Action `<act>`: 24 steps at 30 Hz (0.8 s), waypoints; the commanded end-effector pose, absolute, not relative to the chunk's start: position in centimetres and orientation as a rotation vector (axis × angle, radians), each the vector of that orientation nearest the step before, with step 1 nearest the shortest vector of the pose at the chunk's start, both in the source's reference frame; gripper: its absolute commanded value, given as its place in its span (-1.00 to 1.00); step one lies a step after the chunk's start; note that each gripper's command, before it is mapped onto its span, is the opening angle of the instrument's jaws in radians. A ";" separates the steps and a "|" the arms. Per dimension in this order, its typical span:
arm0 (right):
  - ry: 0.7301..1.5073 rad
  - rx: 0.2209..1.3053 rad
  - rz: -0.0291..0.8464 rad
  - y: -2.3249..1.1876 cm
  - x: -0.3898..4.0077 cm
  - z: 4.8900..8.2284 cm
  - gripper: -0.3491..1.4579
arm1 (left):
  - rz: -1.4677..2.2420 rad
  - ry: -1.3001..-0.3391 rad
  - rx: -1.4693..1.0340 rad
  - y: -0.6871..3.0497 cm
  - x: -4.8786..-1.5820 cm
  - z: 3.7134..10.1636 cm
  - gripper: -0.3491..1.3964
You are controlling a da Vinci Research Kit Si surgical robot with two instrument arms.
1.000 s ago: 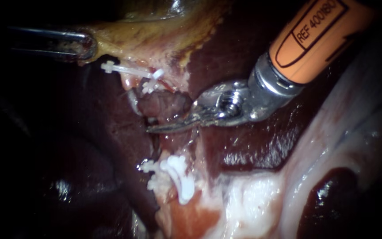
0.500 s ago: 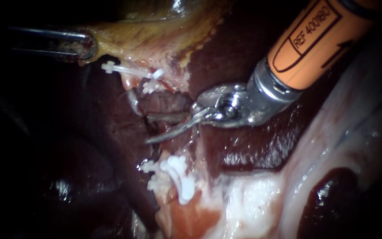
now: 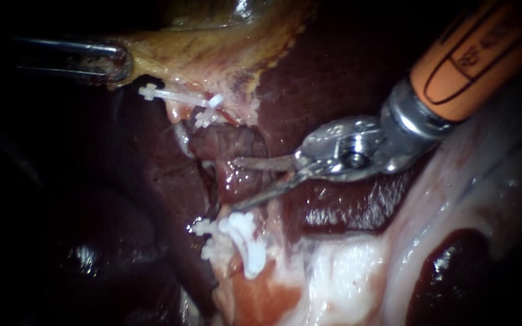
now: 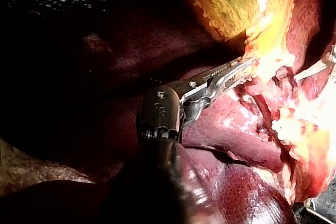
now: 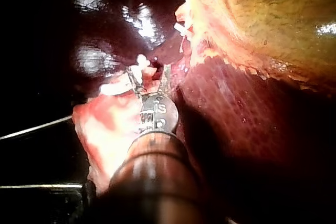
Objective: Go back from the cut right tube
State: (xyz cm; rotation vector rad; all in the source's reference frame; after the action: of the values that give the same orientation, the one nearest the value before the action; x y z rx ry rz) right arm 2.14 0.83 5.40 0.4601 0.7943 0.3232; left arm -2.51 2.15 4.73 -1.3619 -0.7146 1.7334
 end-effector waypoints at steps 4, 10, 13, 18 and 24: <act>0.777 0.400 0.284 0.83 1.88 5.27 0.97 | 1.734 -0.715 -1.363 2.15 -2.51 4.73 -1.00; 0.777 0.316 0.225 0.75 1.45 5.15 0.97 | 1.734 -0.715 -1.363 2.15 -2.50 4.74 -1.00; 0.774 0.294 0.217 0.77 1.33 5.11 0.97 | 1.734 -0.714 -1.363 2.15 -2.50 4.75 -1.00; 0.771 0.279 0.215 0.79 1.22 5.09 0.97 | 1.735 -0.711 -1.364 2.15 -2.53 4.81 -1.00; 0.771 0.279 0.214 0.79 1.20 5.09 0.97 | 1.740 -0.697 -1.367 2.11 -2.73 5.05 -1.00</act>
State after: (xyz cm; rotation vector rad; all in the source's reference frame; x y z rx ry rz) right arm 1.20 0.79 5.09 0.2777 0.7713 0.2141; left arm -2.77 2.11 5.09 -1.3707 -0.6992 1.7399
